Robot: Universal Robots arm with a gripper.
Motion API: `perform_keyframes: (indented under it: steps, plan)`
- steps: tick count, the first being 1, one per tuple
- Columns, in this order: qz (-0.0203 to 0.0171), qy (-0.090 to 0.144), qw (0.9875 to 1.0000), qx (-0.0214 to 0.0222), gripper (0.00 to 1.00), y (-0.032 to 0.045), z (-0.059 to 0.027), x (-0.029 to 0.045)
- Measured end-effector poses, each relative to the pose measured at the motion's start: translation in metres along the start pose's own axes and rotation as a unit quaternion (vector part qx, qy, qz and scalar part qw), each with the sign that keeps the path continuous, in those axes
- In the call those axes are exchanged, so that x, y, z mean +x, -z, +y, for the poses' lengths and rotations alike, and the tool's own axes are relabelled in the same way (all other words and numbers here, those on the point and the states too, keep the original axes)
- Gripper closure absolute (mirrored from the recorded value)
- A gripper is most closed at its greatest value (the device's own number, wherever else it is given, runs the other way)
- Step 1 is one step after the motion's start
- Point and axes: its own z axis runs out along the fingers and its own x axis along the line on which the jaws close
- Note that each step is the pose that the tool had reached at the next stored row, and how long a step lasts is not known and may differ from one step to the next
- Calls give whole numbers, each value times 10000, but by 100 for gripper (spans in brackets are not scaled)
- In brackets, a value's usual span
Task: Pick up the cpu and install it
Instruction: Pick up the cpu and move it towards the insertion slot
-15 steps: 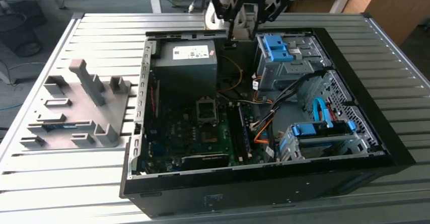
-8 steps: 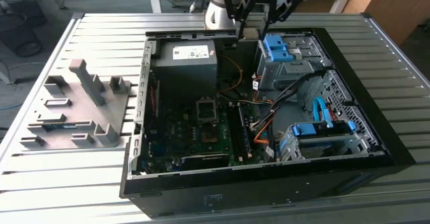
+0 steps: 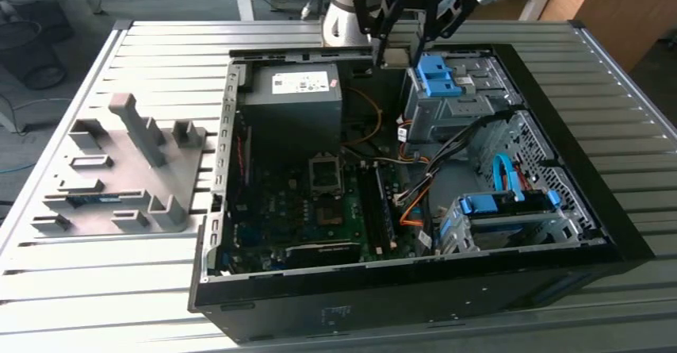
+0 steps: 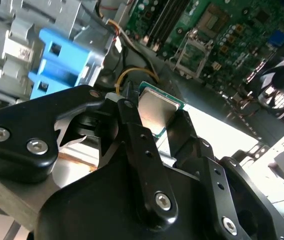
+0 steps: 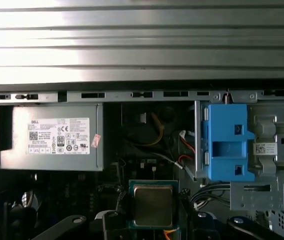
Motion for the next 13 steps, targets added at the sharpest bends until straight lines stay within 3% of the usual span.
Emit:
perform_keyframes:
  steps: [4,9,13]
  plan:
    - [-1,-1,10000,3,53,-19,-149,20]
    - [-1,-1,10000,3,53,-105,-368,59]
    - [-1,-1,10000,2,53,-180,-427,97]
